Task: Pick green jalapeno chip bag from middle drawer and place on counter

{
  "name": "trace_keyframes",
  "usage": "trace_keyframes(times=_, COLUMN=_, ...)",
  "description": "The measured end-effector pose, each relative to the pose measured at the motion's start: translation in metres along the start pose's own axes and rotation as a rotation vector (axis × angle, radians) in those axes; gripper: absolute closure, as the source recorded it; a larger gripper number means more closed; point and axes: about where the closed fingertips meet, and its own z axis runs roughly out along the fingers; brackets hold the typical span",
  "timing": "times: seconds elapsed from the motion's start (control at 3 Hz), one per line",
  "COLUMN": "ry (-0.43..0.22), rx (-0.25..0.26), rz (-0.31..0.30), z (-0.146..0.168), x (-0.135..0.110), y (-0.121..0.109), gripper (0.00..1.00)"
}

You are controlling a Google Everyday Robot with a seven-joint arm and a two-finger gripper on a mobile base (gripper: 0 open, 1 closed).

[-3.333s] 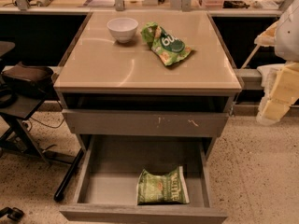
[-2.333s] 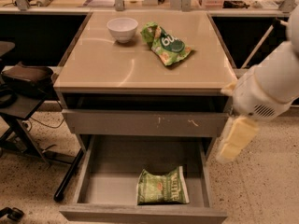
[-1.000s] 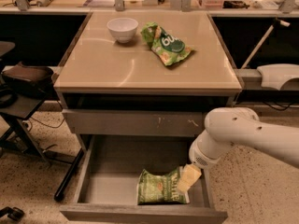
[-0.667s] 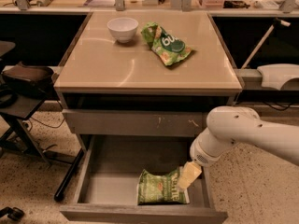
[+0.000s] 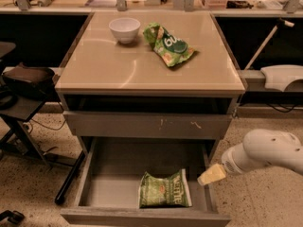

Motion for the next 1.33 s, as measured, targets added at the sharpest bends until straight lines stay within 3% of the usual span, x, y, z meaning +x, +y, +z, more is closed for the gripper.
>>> trace_keyframes(times=0.33, ry=-0.017, rx=0.024, rz=0.097, z=0.011, x=0.017, y=0.000, gripper=0.00)
trace_keyframes(times=0.67, ry=-0.019, rx=-0.016, rz=0.017, z=0.014, x=0.025, y=0.027, gripper=0.00)
trace_keyframes(times=1.0, ry=-0.045, rx=-0.090, rz=-0.128, z=0.031, x=0.030, y=0.079, gripper=0.00)
trace_keyframes(times=1.33, ry=-0.091, rx=-0.110, rz=-0.208, z=0.057, x=0.003, y=0.106, gripper=0.00)
